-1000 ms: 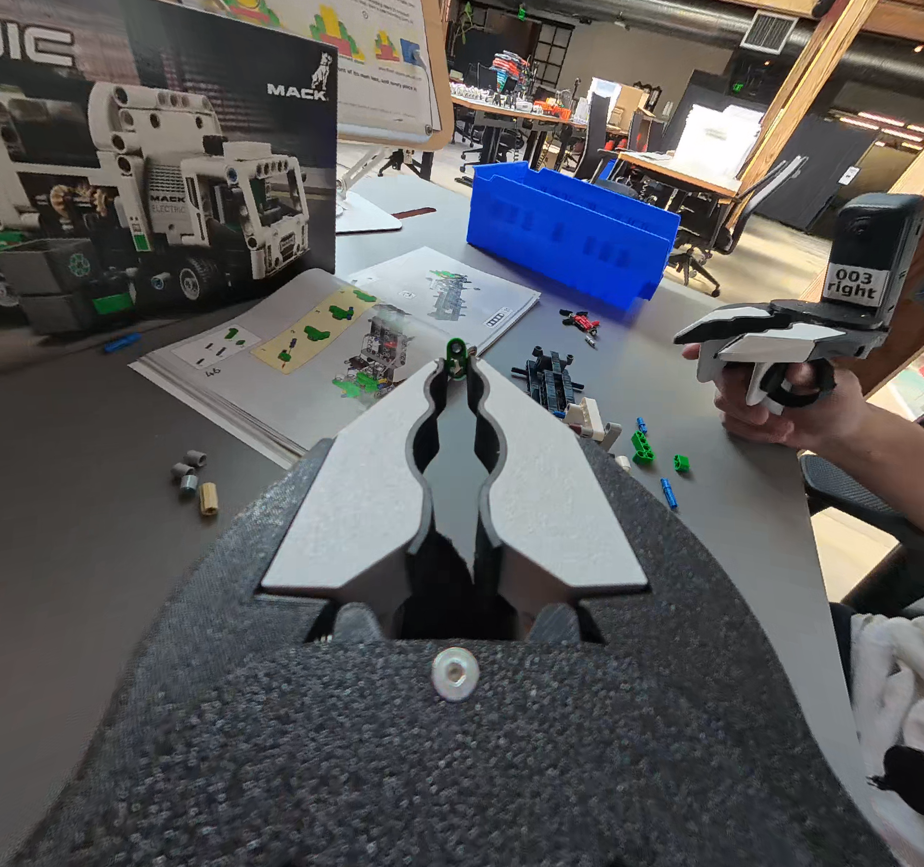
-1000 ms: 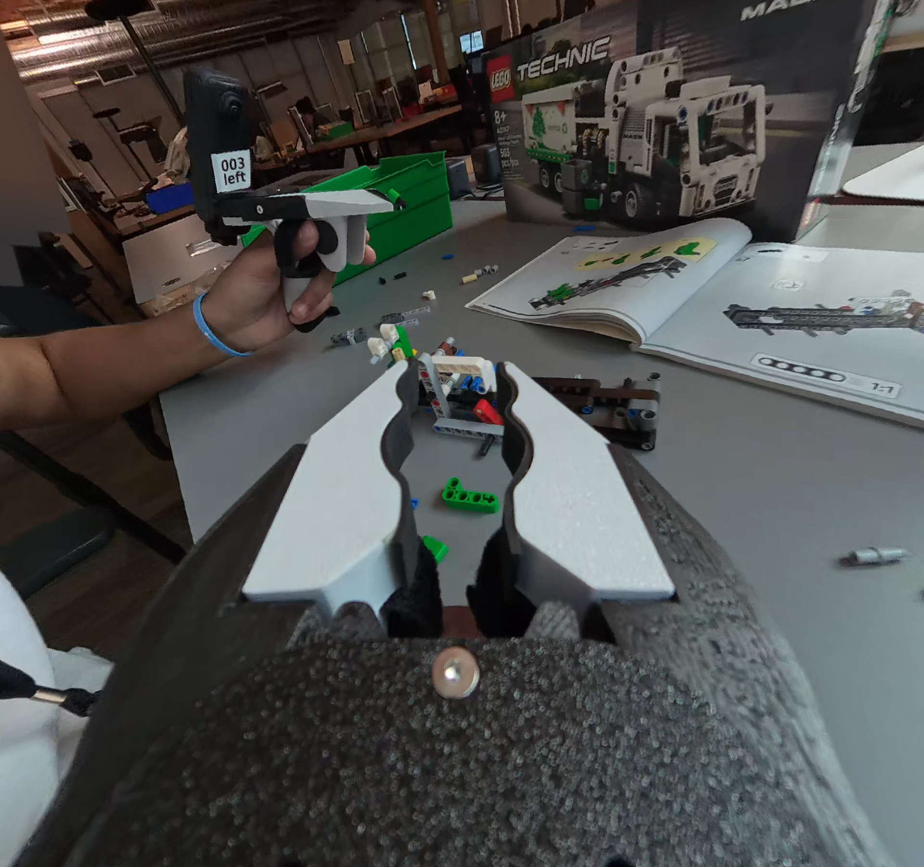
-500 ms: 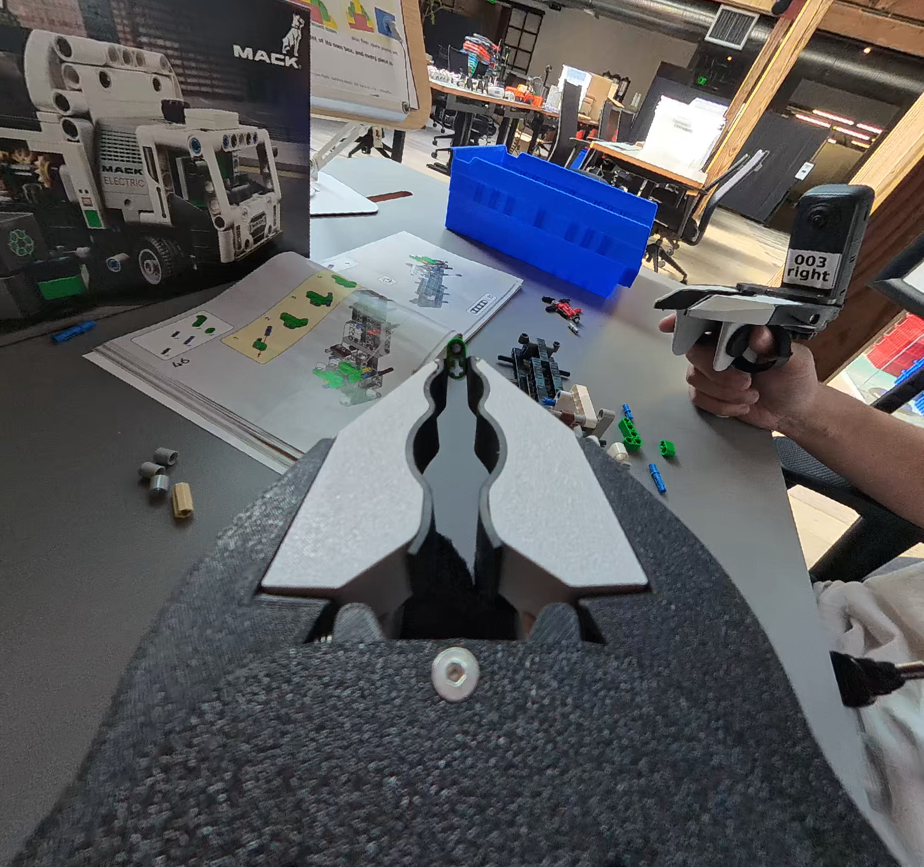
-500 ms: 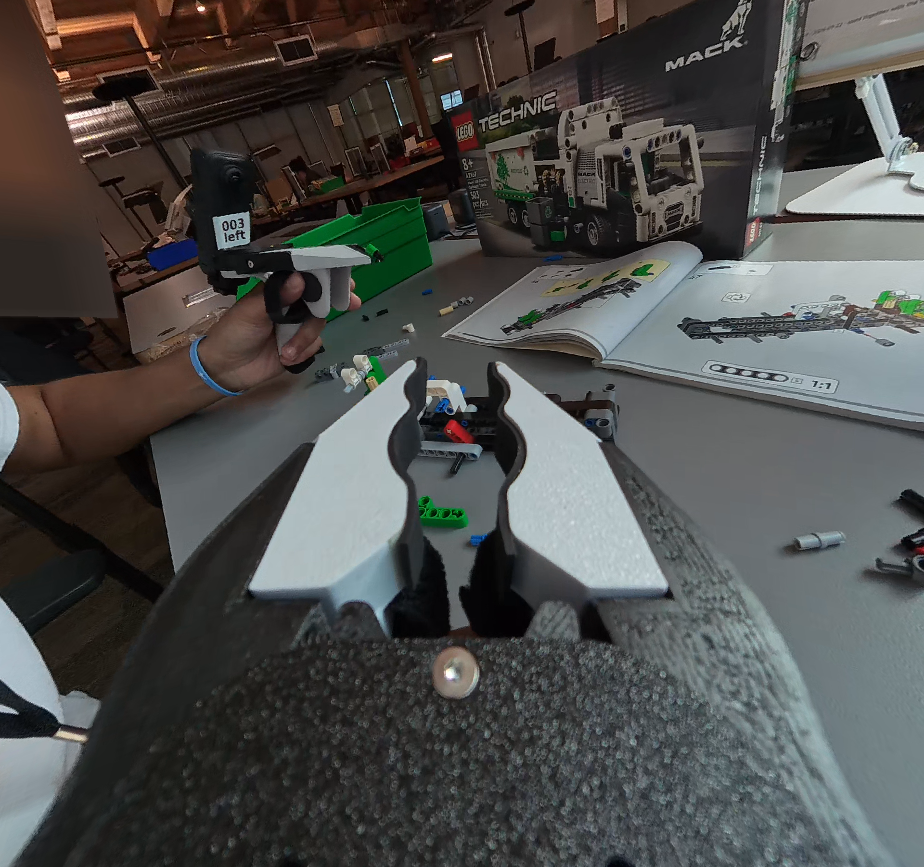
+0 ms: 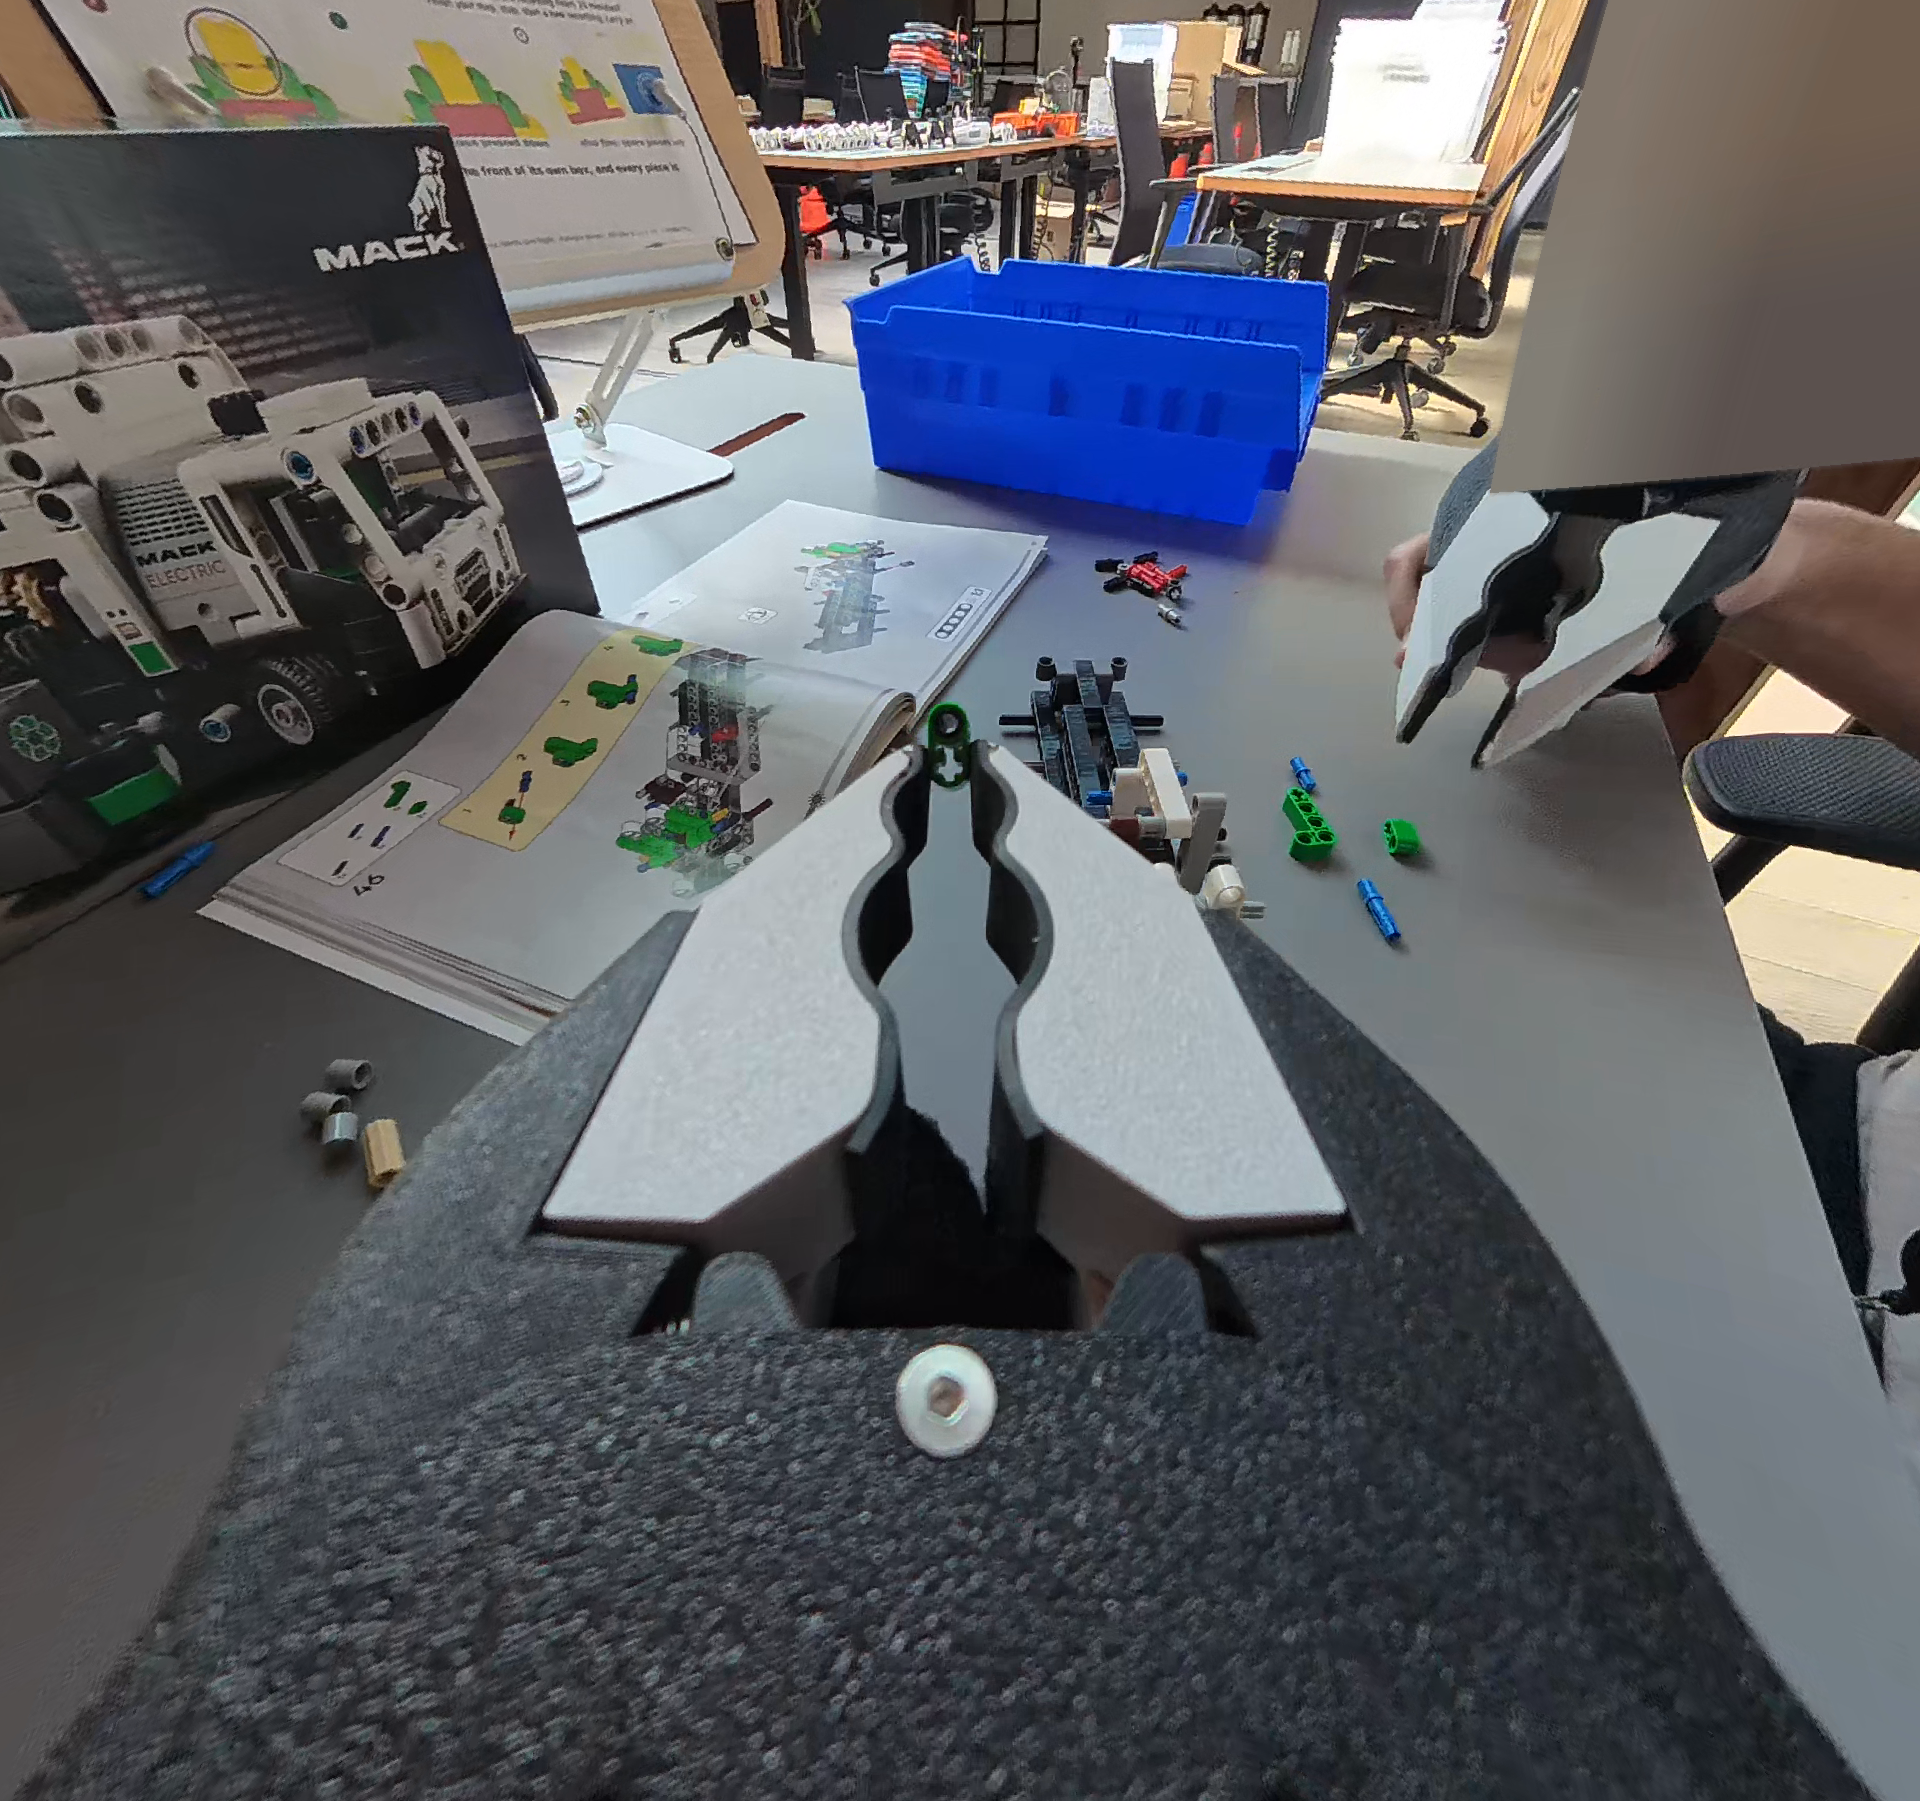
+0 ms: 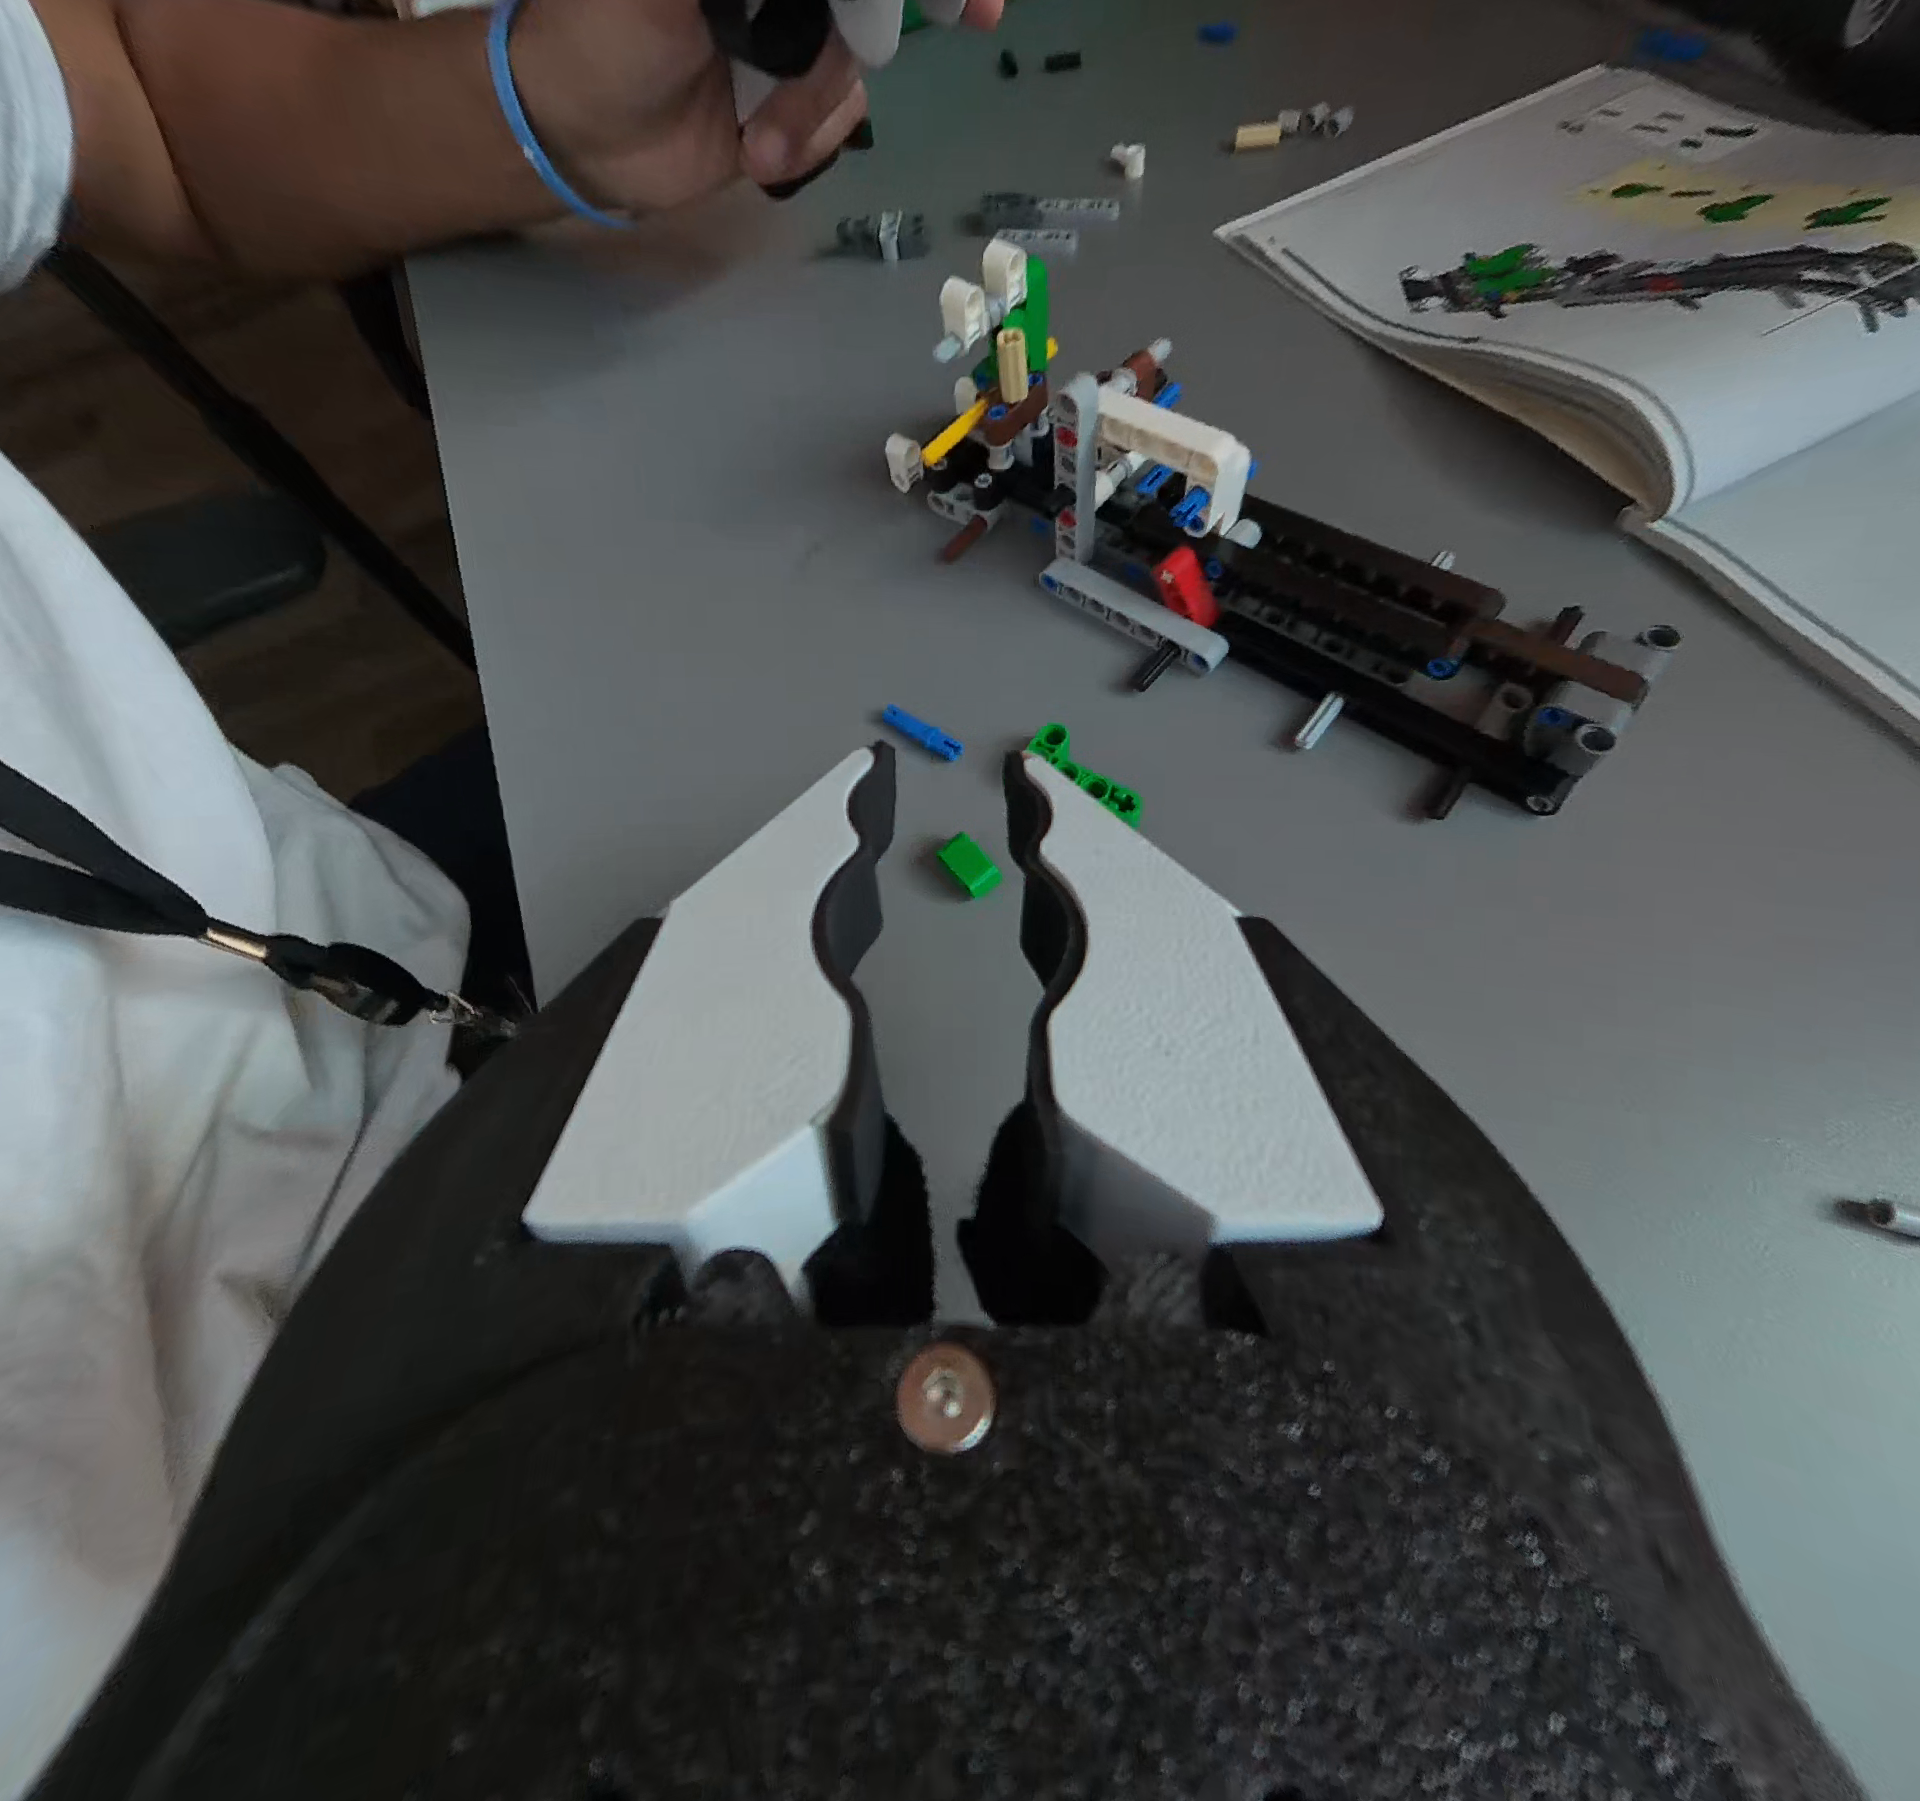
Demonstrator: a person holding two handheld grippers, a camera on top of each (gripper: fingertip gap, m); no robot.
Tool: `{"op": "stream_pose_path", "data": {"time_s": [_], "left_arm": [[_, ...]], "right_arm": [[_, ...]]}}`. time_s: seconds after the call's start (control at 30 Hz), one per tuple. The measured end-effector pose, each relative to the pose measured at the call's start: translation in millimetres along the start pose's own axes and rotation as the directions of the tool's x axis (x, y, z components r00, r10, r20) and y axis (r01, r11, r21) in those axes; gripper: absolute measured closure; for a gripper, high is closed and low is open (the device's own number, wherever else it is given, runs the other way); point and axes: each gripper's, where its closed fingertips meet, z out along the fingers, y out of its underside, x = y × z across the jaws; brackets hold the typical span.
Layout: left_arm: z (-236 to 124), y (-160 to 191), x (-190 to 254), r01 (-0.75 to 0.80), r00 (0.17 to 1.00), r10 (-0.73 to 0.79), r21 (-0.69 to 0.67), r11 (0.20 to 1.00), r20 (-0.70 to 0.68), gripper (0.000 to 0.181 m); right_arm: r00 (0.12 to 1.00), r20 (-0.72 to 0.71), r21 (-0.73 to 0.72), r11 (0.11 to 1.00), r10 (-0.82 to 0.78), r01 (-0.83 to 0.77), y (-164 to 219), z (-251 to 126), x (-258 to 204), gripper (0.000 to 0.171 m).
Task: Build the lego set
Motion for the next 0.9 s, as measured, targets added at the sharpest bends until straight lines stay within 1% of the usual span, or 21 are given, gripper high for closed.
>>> {"op": "stream_pose_path", "data": {"time_s": [0.03,0.1,0.13,0.23,0.3,0.4,0.5,0.57,0.63,0.7,0.77,0.9], "left_arm": [[0.3,0.1,1.3,-0.002,1.000,0.002,-0.002,1.000,-0.004,0.175],[0.5,0.1,2.7,-0.003,1.000,0.003,-0.002,1.000,-0.007,0.175],[0.6,0.4,3.2,-0.005,1.000,0.005,-0.003,1.000,-0.008,0.175],[1.0,0.6,2.9,-0.011,1.000,0.011,-0.004,1.000,-0.005,0.175],[1.4,1.2,2.9,-0.012,1.000,0.012,-0.007,1.000,-0.005,0.175],[1.4,0.6,5.6,-0.004,1.000,0.004,-0.005,1.000,-0.015,0.175],[1.8,0.0,8.2,-0.003,1.000,0.003,-0.003,1.000,-0.023,0.175],[2.3,0.0,7.5,-0.008,1.000,0.008,-0.001,1.000,-0.021,0.175],[2.1,-1.0,6.9,0.007,1.000,-0.007,0.008,1.000,-0.030,0.175],[0.6,-5.1,7.9,0.071,0.995,-0.068,0.037,0.997,-0.076,0.176],[-2.0,-10.5,7.7,0.174,0.977,-0.163,0.067,0.983,-0.139,0.176],[-7.1,-17.3,5.3,0.380,0.899,-0.346,0.086,0.921,-0.269,0.176]], "right_arm": [[0.999,0.001,-0.043,0.998,-0.034,0.034,5.9,3.3,-0.9,0.148],[0.991,-0.064,-0.143,0.984,-0.120,0.110,17.4,2.4,11.4,0.146],[0.986,-0.085,-0.162,0.978,-0.145,0.130,19.7,-0.5,17.5,0.146],[0.988,-0.068,-0.119,0.985,-0.135,0.127,13.6,-7.4,26.5,0.147],[0.981,-0.069,-0.141,0.975,-0.182,0.171,17.1,-8.8,35.3,0.148],[0.973,-0.005,-0.174,0.958,-0.232,0.228,30.3,-7.1,43.9,0.150],[0.970,0.110,-0.141,0.962,-0.219,0.233,31.1,-5.4,41.4,0.152],[0.961,0.136,-0.130,0.957,-0.241,0.258,28.4,-4.5,43.1,0.152],[0.954,0.162,-0.159,0.947,-0.253,0.279,33.1,-1.2,44.7,0.152],[0.954,0.201,-0.167,0.951,-0.224,0.259,33.5,0.3,41.8,0.150],[0.953,0.239,-0.148,0.963,-0.187,0.226,29.5,0.2,38.7,0.150],[0.949,0.256,-0.159,0.960,-0.186,0.231,31.8,0.8,38.0,0.148]]}}
